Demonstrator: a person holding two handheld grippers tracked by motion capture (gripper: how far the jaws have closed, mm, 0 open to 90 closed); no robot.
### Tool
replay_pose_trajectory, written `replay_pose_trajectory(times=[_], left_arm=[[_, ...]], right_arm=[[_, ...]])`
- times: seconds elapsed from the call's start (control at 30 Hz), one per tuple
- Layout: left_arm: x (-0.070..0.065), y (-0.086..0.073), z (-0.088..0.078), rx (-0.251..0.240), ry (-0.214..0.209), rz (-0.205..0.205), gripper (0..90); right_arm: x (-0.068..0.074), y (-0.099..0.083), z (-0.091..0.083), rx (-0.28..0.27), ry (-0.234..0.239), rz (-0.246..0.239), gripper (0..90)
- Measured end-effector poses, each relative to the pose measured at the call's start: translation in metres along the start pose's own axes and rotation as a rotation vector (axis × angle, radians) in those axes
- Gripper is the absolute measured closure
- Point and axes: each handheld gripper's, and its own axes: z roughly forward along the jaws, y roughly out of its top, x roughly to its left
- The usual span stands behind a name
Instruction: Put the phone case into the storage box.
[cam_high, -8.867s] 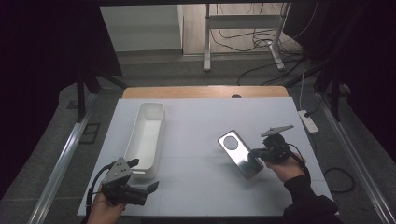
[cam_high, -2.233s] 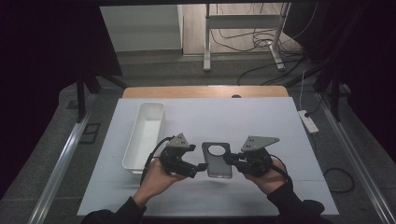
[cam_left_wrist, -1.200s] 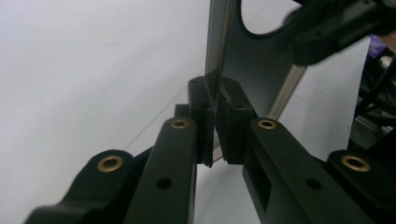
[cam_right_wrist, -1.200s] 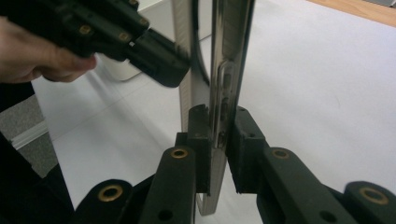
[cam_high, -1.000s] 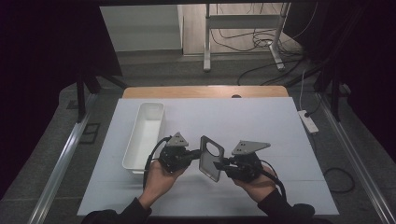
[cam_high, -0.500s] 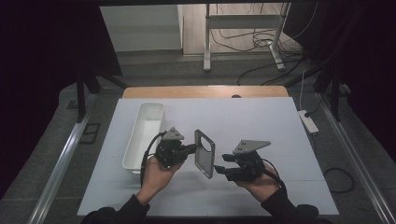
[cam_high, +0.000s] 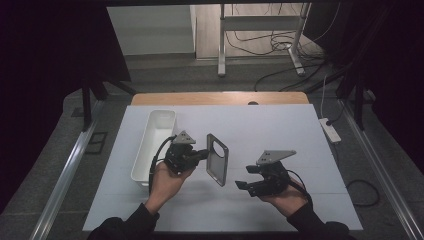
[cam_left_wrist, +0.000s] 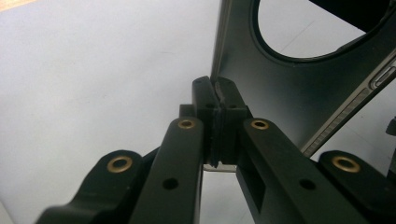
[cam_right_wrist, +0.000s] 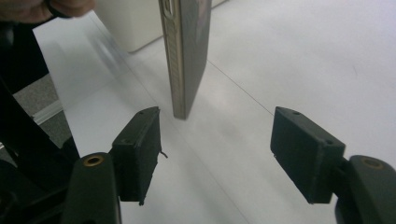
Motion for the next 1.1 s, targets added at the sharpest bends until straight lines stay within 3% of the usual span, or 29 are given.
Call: replay_pose_trajectory(times=[0.3,0.93,1.1], left_arm=[[0.004,0.005,0.003,0.016,0.007,0.022,89.0],[0.020,0.018,-0.006,0.000,0.006,-0.007,88.9],[0.026,0.023,-0.012,0.000,0.025,-0.010,89.0]], right_arm=[[-0.005,-0.007,-0.006,0.020,-0.021,-0.004,27.1],[-0.017,-0.023,-0.019,0.042,-0.085,0.013,23.2],[-0.018,-0.026,-0.023,0.037,-0.106,0.009,22.2]])
